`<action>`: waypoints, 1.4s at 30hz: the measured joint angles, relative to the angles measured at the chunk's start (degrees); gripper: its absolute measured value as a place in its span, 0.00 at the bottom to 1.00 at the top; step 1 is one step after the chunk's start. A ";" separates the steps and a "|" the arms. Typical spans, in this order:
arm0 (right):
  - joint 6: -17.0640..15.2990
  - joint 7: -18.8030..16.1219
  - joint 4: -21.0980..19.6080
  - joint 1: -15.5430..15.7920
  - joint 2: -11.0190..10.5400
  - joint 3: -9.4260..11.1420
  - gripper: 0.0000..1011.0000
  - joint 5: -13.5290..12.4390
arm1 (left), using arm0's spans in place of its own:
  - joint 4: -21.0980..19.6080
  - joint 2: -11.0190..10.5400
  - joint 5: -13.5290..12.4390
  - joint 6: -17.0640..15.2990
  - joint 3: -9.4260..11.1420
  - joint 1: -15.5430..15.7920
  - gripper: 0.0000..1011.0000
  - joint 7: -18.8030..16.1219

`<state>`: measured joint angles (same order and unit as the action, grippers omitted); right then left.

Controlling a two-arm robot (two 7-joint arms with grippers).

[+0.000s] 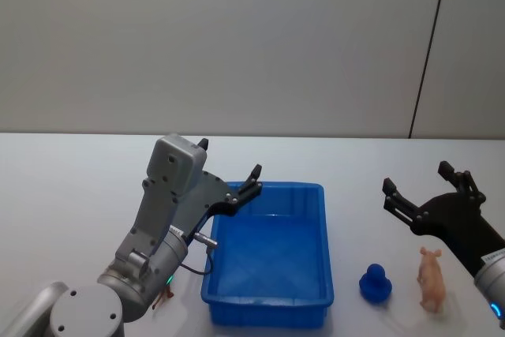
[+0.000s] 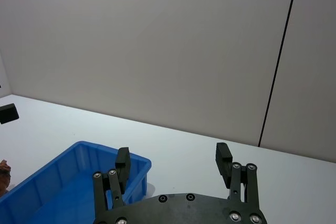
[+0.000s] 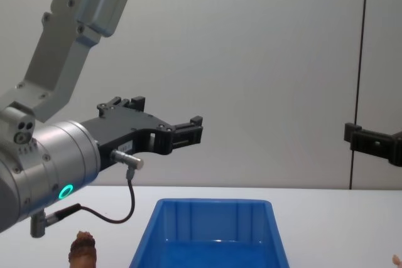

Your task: Pick up the two dolls from the table and place them into the box.

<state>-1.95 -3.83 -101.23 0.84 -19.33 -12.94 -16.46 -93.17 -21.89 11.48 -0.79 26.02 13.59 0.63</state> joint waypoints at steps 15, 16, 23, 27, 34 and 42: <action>0.00 0.00 0.00 0.00 0.00 0.00 0.99 0.00 | 0.00 0.00 0.00 0.00 0.00 0.00 0.99 0.00; 0.00 0.00 0.00 0.00 0.00 0.00 0.99 0.00 | 0.00 0.00 0.00 0.00 0.00 0.00 0.99 0.00; 0.00 0.00 0.00 0.00 0.00 0.00 0.99 0.00 | 0.00 0.00 0.00 0.00 0.00 0.00 0.99 0.00; 0.00 0.00 0.00 0.00 0.00 0.00 0.99 0.00 | 0.00 0.00 0.00 0.00 0.00 0.00 0.99 0.00; 0.00 0.00 0.00 0.00 0.00 0.00 0.99 0.00 | 0.00 0.00 0.00 0.00 0.00 0.00 0.99 0.00; -0.43 0.79 0.12 -0.28 0.23 0.12 0.99 0.30 | 0.00 0.00 0.00 0.00 0.00 0.00 0.99 0.00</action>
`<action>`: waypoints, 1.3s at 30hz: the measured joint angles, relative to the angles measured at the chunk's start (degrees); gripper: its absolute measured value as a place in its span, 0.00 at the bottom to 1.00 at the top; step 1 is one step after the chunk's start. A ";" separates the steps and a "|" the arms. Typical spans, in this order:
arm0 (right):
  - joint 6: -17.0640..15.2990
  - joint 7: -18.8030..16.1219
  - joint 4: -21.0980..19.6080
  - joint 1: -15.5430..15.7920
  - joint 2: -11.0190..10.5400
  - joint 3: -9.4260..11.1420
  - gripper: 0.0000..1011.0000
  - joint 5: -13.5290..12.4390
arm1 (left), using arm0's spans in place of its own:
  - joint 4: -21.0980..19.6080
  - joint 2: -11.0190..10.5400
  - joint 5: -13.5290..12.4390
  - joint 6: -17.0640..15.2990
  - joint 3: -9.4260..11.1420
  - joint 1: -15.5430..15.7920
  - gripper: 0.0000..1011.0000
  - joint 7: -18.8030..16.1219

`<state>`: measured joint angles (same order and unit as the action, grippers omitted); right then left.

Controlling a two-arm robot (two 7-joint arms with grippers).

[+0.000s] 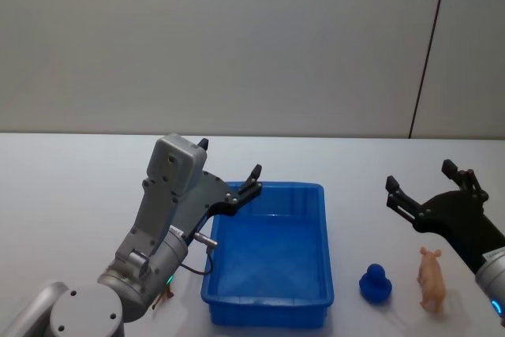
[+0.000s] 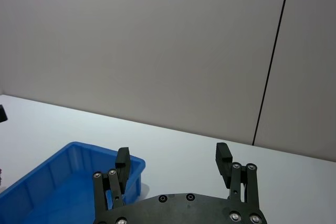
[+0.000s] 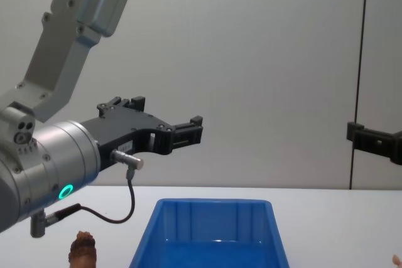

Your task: Pick up the two dolls from the table and place them into the box.

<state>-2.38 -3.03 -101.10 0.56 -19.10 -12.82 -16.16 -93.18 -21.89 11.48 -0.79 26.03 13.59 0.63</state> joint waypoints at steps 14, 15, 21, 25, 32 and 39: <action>-6.54 3.29 1.68 -1.11 0.53 0.60 0.99 1.26 | 0.00 0.00 0.00 0.00 0.00 0.00 0.99 0.00; -6.83 3.37 1.78 -1.15 0.55 0.63 0.99 1.28 | 0.00 0.00 0.00 0.00 0.00 0.00 0.99 0.00; -11.05 4.51 2.68 -1.29 0.75 0.75 0.99 1.50 | 0.00 0.00 0.00 0.00 0.00 0.00 0.99 0.00; -13.72 5.32 3.13 -1.20 0.92 0.77 0.99 1.66 | 0.00 0.00 0.00 0.00 0.00 0.00 0.99 0.00; -18.18 7.62 3.36 -0.36 1.27 0.60 0.99 2.24 | 0.00 0.00 0.00 0.00 0.00 0.00 0.99 0.00; -21.59 9.68 3.40 0.39 1.72 0.42 0.99 2.67 | 0.00 0.00 0.00 0.00 0.00 0.00 0.99 0.00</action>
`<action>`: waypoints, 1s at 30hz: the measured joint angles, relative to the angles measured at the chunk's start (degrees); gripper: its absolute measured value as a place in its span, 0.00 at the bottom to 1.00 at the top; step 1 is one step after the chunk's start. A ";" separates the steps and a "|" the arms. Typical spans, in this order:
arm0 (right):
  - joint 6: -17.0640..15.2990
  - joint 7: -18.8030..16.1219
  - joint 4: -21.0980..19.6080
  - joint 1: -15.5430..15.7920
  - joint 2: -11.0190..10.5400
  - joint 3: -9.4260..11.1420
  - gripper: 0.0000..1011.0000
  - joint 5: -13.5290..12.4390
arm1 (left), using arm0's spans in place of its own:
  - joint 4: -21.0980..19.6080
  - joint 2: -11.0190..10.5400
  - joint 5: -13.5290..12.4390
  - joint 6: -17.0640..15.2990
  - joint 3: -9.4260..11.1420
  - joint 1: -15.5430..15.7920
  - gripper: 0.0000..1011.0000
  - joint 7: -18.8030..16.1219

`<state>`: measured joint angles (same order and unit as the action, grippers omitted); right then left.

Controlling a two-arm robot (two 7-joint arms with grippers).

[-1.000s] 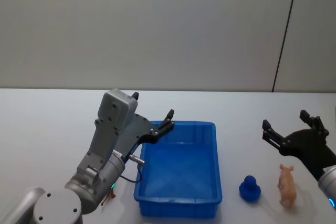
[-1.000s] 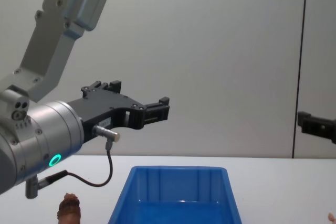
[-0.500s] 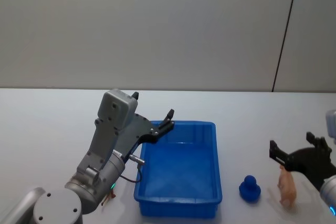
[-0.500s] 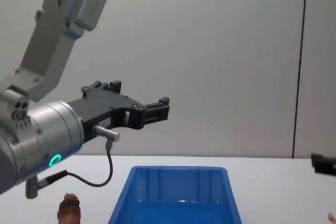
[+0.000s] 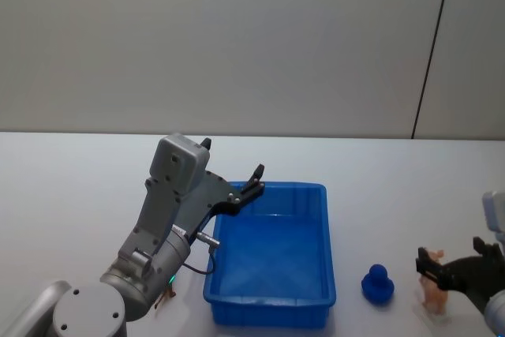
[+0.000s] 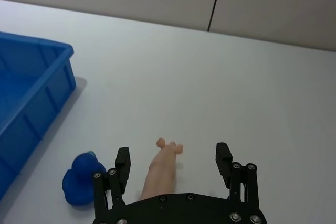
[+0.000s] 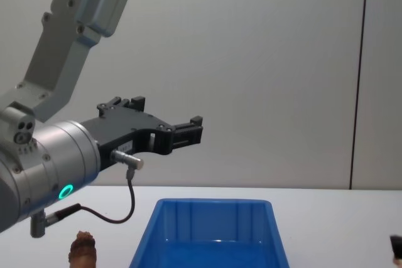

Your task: Pick up the two dolls from the table and place them into the box.

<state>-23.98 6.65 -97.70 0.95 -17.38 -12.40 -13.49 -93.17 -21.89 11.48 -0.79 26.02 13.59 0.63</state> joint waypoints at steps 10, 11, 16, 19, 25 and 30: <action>-2.87 1.20 0.99 0.61 1.00 -0.22 0.99 -0.26 | 0.00 0.00 0.00 0.00 0.00 0.00 0.99 0.00; -2.94 1.20 1.07 0.61 1.05 -0.24 0.99 -0.28 | 0.00 0.00 0.00 0.00 0.00 0.00 0.99 0.00; -3.26 1.10 2.33 0.52 1.73 -0.48 0.99 -0.30 | 0.00 0.00 0.00 0.00 0.00 0.00 0.99 0.00; -3.32 0.98 2.91 0.43 2.02 -0.59 0.98 -0.29 | 0.00 0.00 0.00 0.00 0.00 0.00 0.99 0.00; -3.41 0.61 4.52 0.14 2.82 -0.77 0.83 -0.29 | 0.00 0.00 0.00 0.00 0.00 0.00 0.99 0.00; -2.91 0.40 5.37 0.03 3.21 -0.81 0.68 -0.42 | 0.00 0.00 0.00 0.00 0.00 0.00 0.99 0.00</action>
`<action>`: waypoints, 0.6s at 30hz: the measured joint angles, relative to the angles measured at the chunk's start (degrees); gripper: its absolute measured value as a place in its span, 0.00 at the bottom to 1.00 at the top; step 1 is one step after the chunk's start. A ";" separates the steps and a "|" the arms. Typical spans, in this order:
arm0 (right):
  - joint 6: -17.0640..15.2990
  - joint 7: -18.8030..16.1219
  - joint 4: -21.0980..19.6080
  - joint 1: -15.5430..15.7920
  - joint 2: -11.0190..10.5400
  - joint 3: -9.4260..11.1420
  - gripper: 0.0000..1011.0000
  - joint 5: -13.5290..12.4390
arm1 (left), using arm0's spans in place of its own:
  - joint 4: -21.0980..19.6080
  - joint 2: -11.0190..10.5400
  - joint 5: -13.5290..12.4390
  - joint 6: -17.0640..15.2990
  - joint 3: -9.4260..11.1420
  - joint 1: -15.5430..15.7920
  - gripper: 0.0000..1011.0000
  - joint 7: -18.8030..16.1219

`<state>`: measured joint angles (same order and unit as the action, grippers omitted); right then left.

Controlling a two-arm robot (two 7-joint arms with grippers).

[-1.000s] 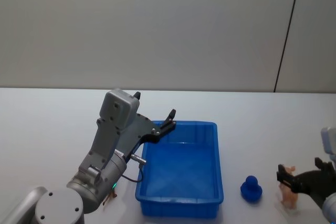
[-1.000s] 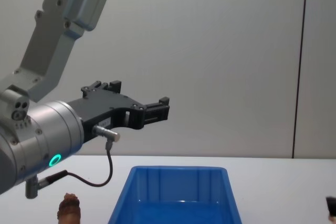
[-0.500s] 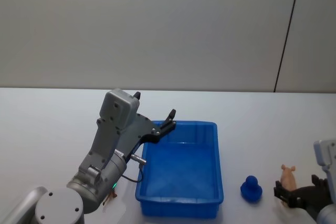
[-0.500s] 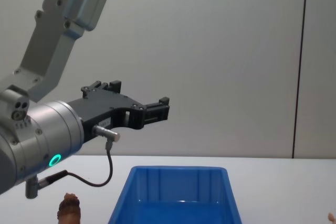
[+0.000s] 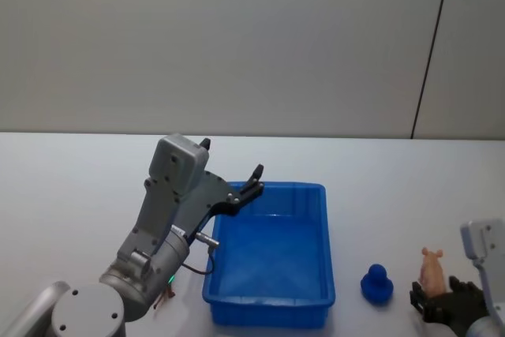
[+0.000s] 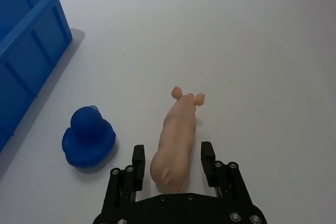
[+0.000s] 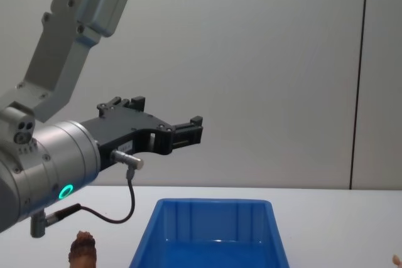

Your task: Pick up the two dolls from the table and place them into the box.

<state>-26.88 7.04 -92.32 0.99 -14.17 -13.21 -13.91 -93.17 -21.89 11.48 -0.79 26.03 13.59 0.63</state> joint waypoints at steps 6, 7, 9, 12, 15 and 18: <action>0.92 0.01 0.45 0.00 0.32 0.07 0.51 -0.07 | 0.00 0.00 0.00 0.00 0.00 0.00 0.99 0.00; 1.08 0.10 0.46 0.03 0.34 0.11 0.45 -0.08 | 0.00 0.00 0.00 0.00 0.00 0.00 0.99 0.00; 1.45 0.39 0.46 0.12 0.42 0.22 0.42 -0.09 | 0.00 0.00 0.00 0.00 0.00 0.00 0.99 0.00; 2.11 0.94 0.27 0.29 0.46 0.38 0.38 -0.08 | 0.00 0.00 0.00 0.00 0.00 0.00 0.99 0.00; 2.70 1.36 -0.05 0.47 0.46 0.51 0.38 0.04 | 0.00 0.00 0.00 0.00 0.00 0.00 0.99 0.00; 3.92 1.87 -0.71 0.71 0.40 0.69 0.38 0.49 | 0.00 0.00 0.00 0.00 0.00 0.00 0.99 0.00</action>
<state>-22.97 8.92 -93.04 1.69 -13.77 -12.52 -13.42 -93.17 -21.89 11.48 -0.79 26.03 13.59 0.62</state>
